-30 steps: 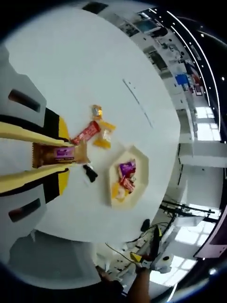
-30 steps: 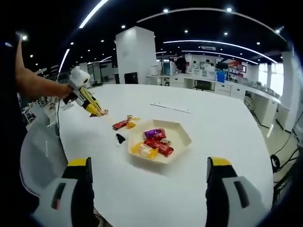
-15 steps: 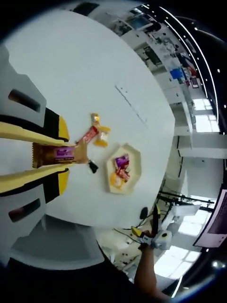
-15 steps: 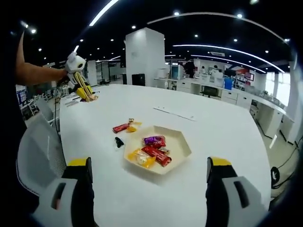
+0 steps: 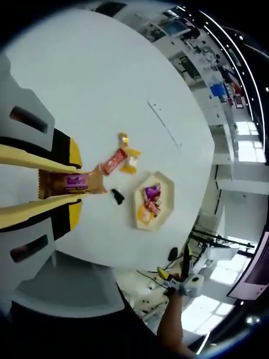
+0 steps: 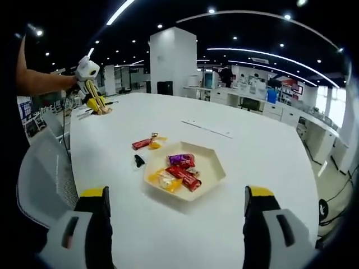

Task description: Place the target food into the container with the food tongs after gripping and lifting it, then release it inside without dropping or visibly crushing the food.

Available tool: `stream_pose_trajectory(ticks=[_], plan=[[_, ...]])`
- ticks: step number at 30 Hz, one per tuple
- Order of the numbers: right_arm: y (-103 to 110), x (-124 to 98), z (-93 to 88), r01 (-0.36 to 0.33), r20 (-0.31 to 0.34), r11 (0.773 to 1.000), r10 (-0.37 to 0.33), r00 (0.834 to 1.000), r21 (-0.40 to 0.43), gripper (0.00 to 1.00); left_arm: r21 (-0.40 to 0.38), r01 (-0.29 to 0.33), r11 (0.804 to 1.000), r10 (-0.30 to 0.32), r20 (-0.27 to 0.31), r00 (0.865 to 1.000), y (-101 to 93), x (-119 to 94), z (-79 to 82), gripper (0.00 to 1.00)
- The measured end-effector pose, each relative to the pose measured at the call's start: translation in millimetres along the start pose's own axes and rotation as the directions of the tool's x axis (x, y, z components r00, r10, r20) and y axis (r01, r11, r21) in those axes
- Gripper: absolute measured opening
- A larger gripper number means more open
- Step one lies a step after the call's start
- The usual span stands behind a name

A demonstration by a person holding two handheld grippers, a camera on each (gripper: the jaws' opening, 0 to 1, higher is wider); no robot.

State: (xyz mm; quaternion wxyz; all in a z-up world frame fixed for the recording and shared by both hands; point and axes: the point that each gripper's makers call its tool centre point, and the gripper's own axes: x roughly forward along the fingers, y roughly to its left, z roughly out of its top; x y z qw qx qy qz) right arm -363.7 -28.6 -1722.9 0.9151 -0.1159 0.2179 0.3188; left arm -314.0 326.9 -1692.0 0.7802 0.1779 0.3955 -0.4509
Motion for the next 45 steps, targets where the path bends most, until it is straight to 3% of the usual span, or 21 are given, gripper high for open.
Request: stream_pose_trajectory(ticks=[8, 10, 13, 21, 28, 45], plan=[[-2.3, -0.3, 0.9, 0.011, 0.015, 1.0, -0.011, 1.0, 0.029, 0.98, -0.001, 0.015, 1.0, -0.015, -0.014, 1.0, -0.6, 5.3, 6.8, 0.17], [-3.2, -0.8, -6.3, 0.007, -0.019, 0.999, -0.006, 1.0, 0.045, 0.93, 0.0, 0.02, 1.0, -0.02, -0.012, 1.0, -2.7, 7.4, 10.7, 0.18], [-3.6, 0.1, -7.7, 0.008, -0.014, 0.999, -0.007, 1.0, 0.05, 0.99, 0.008, 0.025, 1.0, -0.025, -0.017, 1.0, -5.6, 12.2, 15.0, 0.18], [-7.8, -0.3, -7.8, 0.017, 0.03, 0.994, -0.02, 0.999, 0.104, 1.0, 0.04, 0.048, 0.998, -0.048, -0.001, 0.999, -12.6, 36.8, 37.7, 0.18], [-5.8, -2.1, -15.3, 0.021, 0.018, 0.994, -0.023, 1.0, 0.104, 1.0, 0.055, 0.094, 0.994, -0.094, -0.011, 0.996, -21.5, 58.3, 54.7, 0.18], [-6.1, -6.8, -17.0, 0.033, 0.048, 0.99, -0.04, 0.998, 0.139, 1.0, 0.18, 0.125, 0.976, -0.126, -0.009, 0.992, -45.5, 122.8, 129.3, 0.19]])
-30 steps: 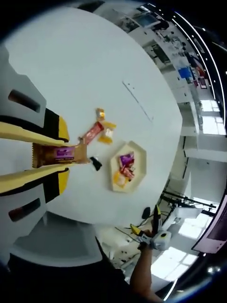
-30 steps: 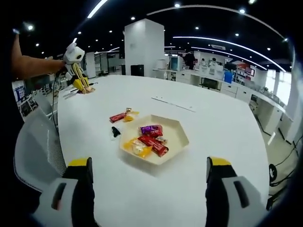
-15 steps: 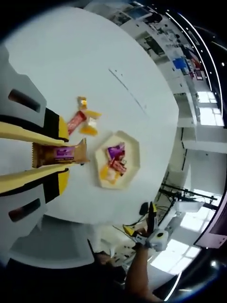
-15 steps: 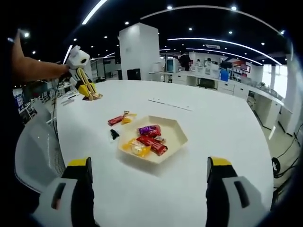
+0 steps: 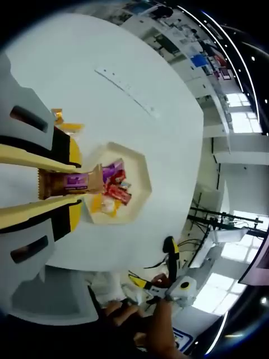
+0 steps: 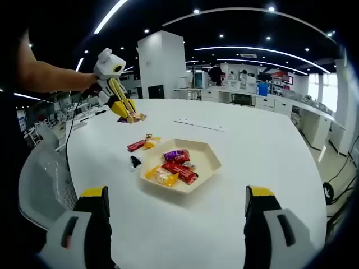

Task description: Place the target food into the container with the food tongs after gripping and lifting it, then release it inside without dropping or visibly crushing the food.

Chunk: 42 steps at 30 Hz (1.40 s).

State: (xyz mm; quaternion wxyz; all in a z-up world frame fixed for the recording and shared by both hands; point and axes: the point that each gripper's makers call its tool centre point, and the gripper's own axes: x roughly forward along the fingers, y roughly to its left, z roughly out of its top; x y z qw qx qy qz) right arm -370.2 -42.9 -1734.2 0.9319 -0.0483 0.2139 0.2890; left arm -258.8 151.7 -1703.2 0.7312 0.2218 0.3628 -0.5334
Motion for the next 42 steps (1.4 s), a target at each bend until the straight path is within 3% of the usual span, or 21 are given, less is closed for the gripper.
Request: stream_pose_trajectory(ticks=[8, 11, 16, 18, 26, 28, 30, 32, 35, 42], plan=[[-2.8, -4.5, 0.2, 0.009, 0.012, 1.0, -0.009, 1.0, 0.013, 1.0, 0.037, 0.022, 0.999, -0.022, 0.003, 1.0, -0.5, 28.7, 39.1, 0.19], [-6.1, -6.7, 0.0, 0.017, 0.016, 1.0, -0.017, 1.0, 0.02, 1.0, 0.044, 0.036, 0.998, -0.037, 0.011, 0.999, 0.6, 40.2, 61.0, 0.19], [-8.4, -10.3, -2.2, 0.026, 0.014, 0.999, -0.026, 1.0, 0.026, 1.0, 0.081, 0.064, 0.995, -0.062, -0.024, 0.998, -2.4, 55.3, 80.6, 0.19], [-8.6, -11.1, -2.9, 0.027, 0.012, 0.999, -0.027, 1.0, 0.025, 1.0, 0.107, 0.077, 0.991, -0.072, -0.045, 0.996, -2.8, 59.6, 82.8, 0.18], [-12.0, -14.7, -1.5, 0.034, 0.008, 0.999, -0.034, 0.999, 0.023, 1.0, 0.103, 0.098, 0.99, -0.097, -0.019, 0.995, -7.7, 64.5, 95.4, 0.19], [-12.2, -13.7, -2.0, 0.032, 0.005, 0.999, -0.032, 0.999, 0.021, 1.0, 0.094, 0.13, 0.987, -0.129, -0.015, 0.992, -14.6, 63.4, 96.8, 0.21], [-10.2, -10.3, -2.1, 0.026, -0.004, 1.0, -0.026, 1.0, 0.01, 1.0, 0.189, 0.09, 0.978, -0.095, 0.018, 0.995, -10.5, 62.0, 102.5, 0.22], [-8.5, -8.1, -0.9, 0.02, -0.006, 1.0, -0.02, 1.0, 0.003, 1.0, 0.151, 0.121, 0.981, -0.123, 0.004, 0.992, -15.8, 61.3, 99.0, 0.23], [-5.2, -4.3, 2.6, 0.009, -0.006, 1.0, -0.009, 1.0, -0.008, 1.0, 0.168, 0.117, 0.979, -0.122, 0.021, 0.992, -16.1, 58.2, 100.0, 0.23], [-3.4, 0.1, 5.0, -0.004, -0.006, 1.0, 0.004, 1.0, -0.016, 1.0, 0.126, 0.107, 0.986, -0.113, 0.048, 0.992, -8.1, 46.8, 91.9, 0.24]])
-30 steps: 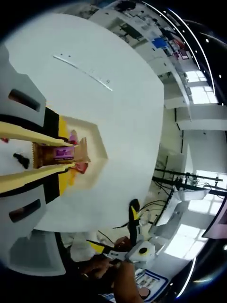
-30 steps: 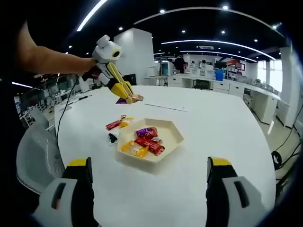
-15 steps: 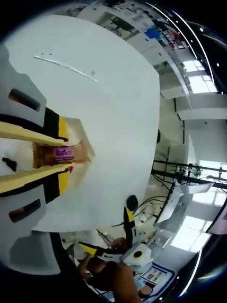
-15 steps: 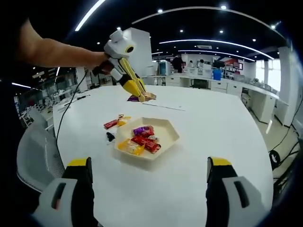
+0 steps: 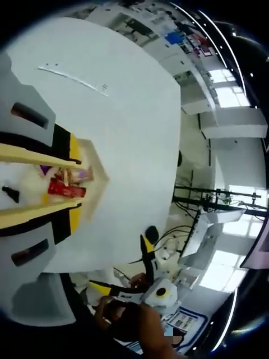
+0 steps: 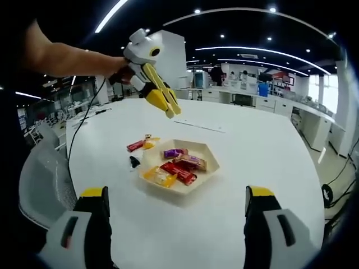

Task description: Place the target food into the container with the food tongs after gripping and lifting it, then release it inside without dropping or visibly crushing the food.

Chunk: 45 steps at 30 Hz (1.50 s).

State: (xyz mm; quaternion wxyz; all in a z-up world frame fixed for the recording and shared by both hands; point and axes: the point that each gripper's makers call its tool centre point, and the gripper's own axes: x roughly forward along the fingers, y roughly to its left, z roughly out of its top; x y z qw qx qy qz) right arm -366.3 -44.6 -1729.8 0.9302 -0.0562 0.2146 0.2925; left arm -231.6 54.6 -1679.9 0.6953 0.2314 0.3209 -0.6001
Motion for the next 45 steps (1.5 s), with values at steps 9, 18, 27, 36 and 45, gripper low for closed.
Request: stream_pose_trajectory(ticks=[9, 18, 27, 36, 45], plan=[[2.0, 2.0, 4.5, -0.007, -0.001, 1.0, 0.007, 1.0, -0.01, 1.0, -0.002, -0.047, 0.999, 0.047, 0.031, 0.998, 7.0, -30.2, -25.2, 0.25], [7.5, 9.9, 10.6, -0.028, -0.003, 0.999, 0.028, 1.0, -0.026, 1.0, -0.088, -0.125, 0.988, 0.13, 0.057, 0.99, 23.0, -64.0, -62.9, 0.25], [12.1, 16.4, 32.5, -0.033, 0.029, 0.999, 0.033, 0.999, -0.018, 1.0, -0.169, -0.201, 0.965, 0.216, 0.076, 0.974, 23.2, -108.2, -108.8, 0.25], [22.4, 24.7, 45.4, -0.056, 0.033, 0.998, 0.057, 0.998, -0.028, 1.0, -0.275, -0.273, 0.922, 0.307, 0.089, 0.948, 17.2, -146.0, -157.0, 0.26], [31.2, 27.0, 47.4, -0.066, 0.027, 0.997, 0.068, 0.997, -0.049, 1.0, -0.3, -0.315, 0.9, 0.36, 0.108, 0.927, -0.8, -177.0, -186.6, 0.26]])
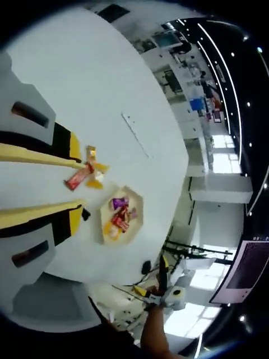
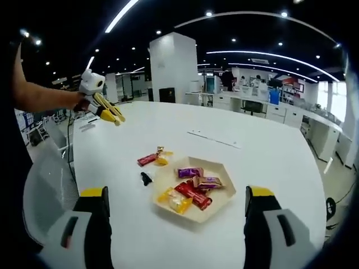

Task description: Place the target food into the container with the food tongs after gripping and lifting it, then release it inside without dropping or visibly crushing the food.

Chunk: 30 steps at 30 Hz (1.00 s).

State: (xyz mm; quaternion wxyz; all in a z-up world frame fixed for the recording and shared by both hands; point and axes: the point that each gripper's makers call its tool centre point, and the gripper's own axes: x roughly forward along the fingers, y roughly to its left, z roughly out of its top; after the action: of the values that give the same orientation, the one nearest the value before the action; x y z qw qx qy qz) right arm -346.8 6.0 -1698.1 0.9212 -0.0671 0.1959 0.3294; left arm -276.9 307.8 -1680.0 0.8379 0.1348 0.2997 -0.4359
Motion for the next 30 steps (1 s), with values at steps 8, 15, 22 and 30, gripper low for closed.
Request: stream_pose_trajectory(ticks=[8, 15, 22, 30], plan=[[-2.4, -15.3, -11.4, 0.051, -0.049, 0.998, -0.05, 0.998, 0.026, 1.0, -0.01, -0.02, 1.0, 0.02, -0.01, 1.0, 3.1, -17.7, -25.5, 0.26], [0.7, -21.7, -18.9, 0.06, -0.05, 0.998, -0.059, 0.997, 0.031, 1.0, -0.007, -0.03, 1.0, 0.03, -0.021, 0.999, 4.0, -14.7, -37.8, 0.26], [2.8, -19.2, -24.4, 0.027, -0.061, 0.999, -0.026, 0.998, 0.028, 1.0, -0.002, -0.031, 1.0, 0.031, 0.01, 0.999, 9.0, -8.3, -43.8, 0.26], [3.7, -13.2, -21.4, 0.017, -0.04, 0.999, -0.015, 0.999, 0.033, 1.0, 0.019, -0.016, 1.0, 0.015, 0.004, 1.0, 17.8, -0.4, -44.5, 0.26]])
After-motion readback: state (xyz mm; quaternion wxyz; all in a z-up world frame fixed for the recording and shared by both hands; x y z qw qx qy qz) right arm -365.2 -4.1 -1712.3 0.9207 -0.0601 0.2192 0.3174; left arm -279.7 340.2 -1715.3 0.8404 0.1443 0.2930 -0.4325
